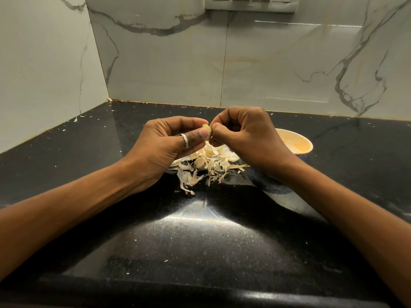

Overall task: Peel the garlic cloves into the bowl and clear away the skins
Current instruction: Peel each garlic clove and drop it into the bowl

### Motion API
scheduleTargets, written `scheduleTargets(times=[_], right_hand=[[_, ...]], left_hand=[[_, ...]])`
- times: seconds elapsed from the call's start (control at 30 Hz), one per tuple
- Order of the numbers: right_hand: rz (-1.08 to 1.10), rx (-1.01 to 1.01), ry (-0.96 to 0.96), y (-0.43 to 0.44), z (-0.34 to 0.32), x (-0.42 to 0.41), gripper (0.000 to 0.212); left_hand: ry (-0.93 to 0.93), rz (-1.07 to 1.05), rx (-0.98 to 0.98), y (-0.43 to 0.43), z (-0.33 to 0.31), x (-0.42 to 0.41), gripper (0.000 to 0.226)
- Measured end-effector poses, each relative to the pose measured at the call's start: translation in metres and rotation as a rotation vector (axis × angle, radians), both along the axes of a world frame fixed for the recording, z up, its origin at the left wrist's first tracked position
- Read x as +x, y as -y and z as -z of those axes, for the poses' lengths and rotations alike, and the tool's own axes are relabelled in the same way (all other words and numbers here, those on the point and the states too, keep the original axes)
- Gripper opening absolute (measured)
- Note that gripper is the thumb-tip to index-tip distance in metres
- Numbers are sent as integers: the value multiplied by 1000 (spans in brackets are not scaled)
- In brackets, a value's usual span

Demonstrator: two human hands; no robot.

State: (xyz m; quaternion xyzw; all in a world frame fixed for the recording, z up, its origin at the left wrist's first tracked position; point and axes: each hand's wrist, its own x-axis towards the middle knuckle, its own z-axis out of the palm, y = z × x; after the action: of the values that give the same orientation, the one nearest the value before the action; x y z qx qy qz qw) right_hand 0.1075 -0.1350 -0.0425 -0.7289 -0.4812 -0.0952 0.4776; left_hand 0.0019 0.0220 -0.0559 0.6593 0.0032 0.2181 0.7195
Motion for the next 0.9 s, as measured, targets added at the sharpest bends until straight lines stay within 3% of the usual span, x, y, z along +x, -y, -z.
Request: scheduleTargets(times=[0.63, 0.9], right_hand=[[8, -2, -68, 2, -5, -4, 6], [35, 39, -66, 3, -4, -1, 20]], left_hand=[[-8, 5, -283, -7, -4, 7, 19], [-4, 37, -309, -7, -4, 5, 22]])
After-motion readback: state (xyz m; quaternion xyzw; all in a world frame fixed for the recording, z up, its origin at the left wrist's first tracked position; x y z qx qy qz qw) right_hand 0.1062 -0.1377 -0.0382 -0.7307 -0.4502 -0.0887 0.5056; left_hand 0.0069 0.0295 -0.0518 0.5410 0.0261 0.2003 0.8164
